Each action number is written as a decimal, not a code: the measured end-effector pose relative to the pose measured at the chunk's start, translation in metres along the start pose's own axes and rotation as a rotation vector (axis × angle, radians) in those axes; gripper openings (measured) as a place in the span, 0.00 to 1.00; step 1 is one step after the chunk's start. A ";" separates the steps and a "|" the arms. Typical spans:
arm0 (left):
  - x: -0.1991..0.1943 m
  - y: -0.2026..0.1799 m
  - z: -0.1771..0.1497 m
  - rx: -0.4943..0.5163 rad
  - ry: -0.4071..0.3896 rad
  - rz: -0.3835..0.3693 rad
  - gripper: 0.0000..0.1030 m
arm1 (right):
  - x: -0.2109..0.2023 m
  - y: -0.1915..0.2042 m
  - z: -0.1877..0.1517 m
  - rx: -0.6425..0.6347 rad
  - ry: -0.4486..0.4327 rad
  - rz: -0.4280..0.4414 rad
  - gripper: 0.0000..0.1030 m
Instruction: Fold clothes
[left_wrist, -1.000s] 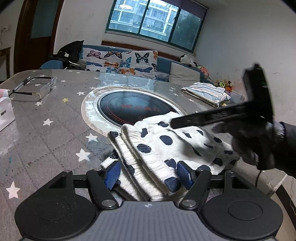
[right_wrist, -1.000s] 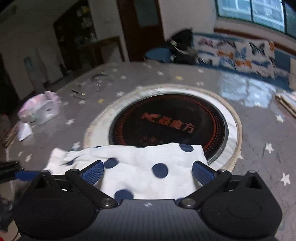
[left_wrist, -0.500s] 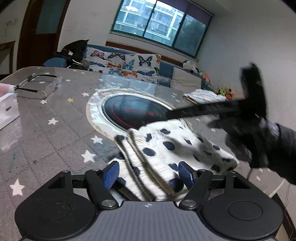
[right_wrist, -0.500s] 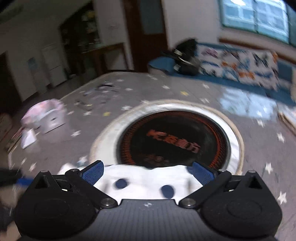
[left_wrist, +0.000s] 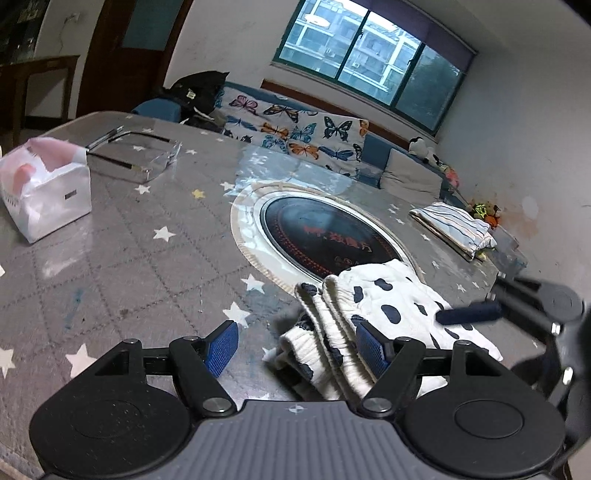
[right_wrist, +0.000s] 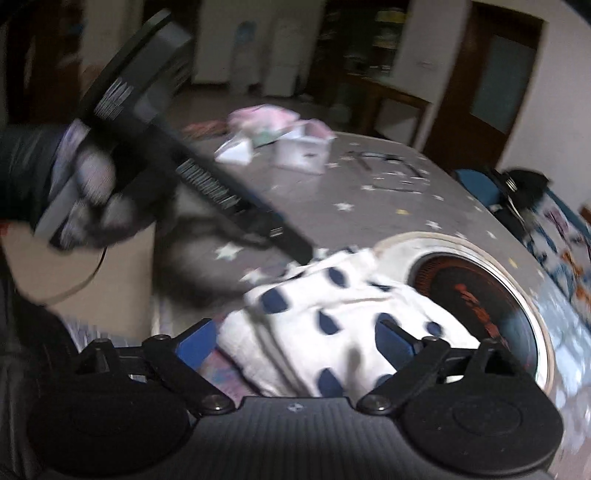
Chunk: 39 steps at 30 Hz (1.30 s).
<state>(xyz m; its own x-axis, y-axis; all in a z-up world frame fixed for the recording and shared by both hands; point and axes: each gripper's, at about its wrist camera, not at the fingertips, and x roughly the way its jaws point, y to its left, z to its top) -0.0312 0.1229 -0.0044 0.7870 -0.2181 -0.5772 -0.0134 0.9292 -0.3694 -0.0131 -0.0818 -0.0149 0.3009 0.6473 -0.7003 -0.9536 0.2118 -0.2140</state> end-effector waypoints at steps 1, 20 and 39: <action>0.001 0.001 0.000 -0.012 0.007 -0.003 0.72 | 0.002 0.006 -0.001 -0.032 0.014 0.002 0.88; 0.003 0.012 0.002 -0.453 0.067 -0.129 0.89 | 0.005 0.006 0.005 0.028 -0.011 -0.075 0.32; 0.038 0.030 -0.021 -0.848 0.122 -0.278 0.92 | -0.014 -0.010 -0.005 0.153 -0.105 -0.031 0.27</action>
<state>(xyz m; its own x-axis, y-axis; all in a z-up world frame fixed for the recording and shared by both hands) -0.0144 0.1364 -0.0527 0.7594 -0.4772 -0.4423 -0.3212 0.3162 -0.8927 -0.0073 -0.0968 -0.0069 0.3376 0.7095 -0.6186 -0.9335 0.3368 -0.1232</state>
